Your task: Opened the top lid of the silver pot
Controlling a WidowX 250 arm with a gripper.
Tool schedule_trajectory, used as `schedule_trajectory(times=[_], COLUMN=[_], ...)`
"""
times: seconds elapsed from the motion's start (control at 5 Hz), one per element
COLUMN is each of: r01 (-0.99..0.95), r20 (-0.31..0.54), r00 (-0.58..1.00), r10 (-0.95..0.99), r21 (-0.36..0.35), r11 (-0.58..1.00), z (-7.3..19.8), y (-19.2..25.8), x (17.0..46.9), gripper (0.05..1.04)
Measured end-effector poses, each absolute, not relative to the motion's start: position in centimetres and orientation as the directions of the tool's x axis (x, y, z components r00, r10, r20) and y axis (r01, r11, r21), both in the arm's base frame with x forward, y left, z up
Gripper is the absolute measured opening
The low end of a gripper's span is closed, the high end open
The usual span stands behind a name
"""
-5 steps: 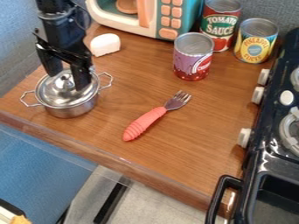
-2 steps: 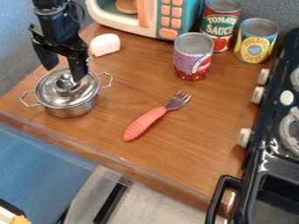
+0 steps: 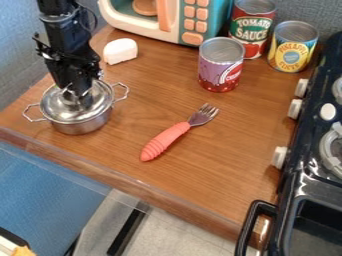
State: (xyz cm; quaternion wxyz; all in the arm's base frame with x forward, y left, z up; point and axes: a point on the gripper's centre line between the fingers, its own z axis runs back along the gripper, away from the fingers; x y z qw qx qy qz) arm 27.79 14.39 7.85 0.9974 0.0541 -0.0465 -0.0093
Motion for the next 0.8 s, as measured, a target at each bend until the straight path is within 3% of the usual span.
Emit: schedule_trajectory(times=[0.2, 0.4, 0.8], r01=[0.02, 0.028, 0.13], r20=[0.066, 0.055, 0.172], r00=[0.997, 0.998, 0.972], r10=[-0.027, -0.034, -0.157], r21=[0.11, 0.112, 0.16], r11=[0.994, 0.993, 0.979], z=[7.7, 7.8, 13.4], y=[14.3, 13.9, 9.0], x=[27.4, 27.4, 28.4], gripper=[0.278, 0.277, 0.277])
